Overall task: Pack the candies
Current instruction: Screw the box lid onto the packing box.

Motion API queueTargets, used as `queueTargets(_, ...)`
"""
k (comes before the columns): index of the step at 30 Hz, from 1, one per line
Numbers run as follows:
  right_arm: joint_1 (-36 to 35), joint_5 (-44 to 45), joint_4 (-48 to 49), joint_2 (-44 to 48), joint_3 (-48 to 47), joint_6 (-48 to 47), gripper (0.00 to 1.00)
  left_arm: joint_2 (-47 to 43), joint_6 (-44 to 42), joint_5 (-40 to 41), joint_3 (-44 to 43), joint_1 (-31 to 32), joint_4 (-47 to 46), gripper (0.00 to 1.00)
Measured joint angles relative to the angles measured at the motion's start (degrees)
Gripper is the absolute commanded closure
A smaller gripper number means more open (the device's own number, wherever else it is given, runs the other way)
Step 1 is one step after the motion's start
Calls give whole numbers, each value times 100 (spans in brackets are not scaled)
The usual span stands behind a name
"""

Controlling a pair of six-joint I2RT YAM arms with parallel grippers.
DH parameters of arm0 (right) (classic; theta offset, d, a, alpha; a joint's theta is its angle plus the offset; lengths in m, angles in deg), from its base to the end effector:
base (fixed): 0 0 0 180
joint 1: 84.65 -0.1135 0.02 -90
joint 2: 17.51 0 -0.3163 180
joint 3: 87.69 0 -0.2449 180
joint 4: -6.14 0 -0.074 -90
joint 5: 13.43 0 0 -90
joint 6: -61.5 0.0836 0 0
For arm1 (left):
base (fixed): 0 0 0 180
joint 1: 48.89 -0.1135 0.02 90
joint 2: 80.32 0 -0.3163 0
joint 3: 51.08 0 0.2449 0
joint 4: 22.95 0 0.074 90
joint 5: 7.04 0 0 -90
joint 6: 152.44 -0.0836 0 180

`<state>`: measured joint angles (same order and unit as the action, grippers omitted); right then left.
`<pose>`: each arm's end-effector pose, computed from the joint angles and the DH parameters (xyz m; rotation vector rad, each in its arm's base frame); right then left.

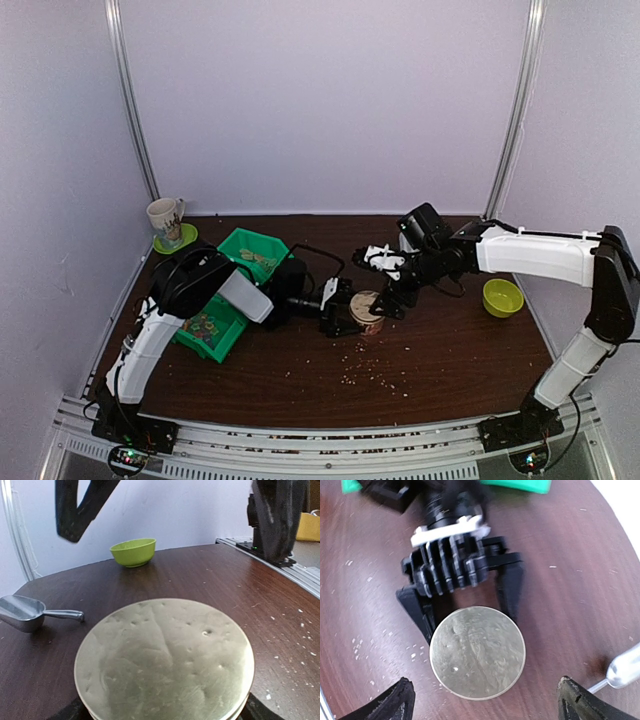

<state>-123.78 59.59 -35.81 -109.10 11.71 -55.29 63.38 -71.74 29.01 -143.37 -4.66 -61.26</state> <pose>0.2654 0.2474 0.2601 -1.4607 2.0234 0.4597 0.3453 -0.4304 0.0814 1.4177 1.2424 -1.2651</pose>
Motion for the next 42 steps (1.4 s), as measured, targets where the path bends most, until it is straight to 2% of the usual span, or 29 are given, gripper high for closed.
queueTargets(8,0,-684,-201,-260,4,-605,0,-15,-597,-977,-208,2,776,23)
queueTargets(15,-50,-920,-291,-428,4,-791,0,-15,-922,-1425,-343,2,1311,23)
queueTargets(42,-295,-656,-190,-811,2,-579,2,-13,-1005,-1491,-404,0,1506,27)
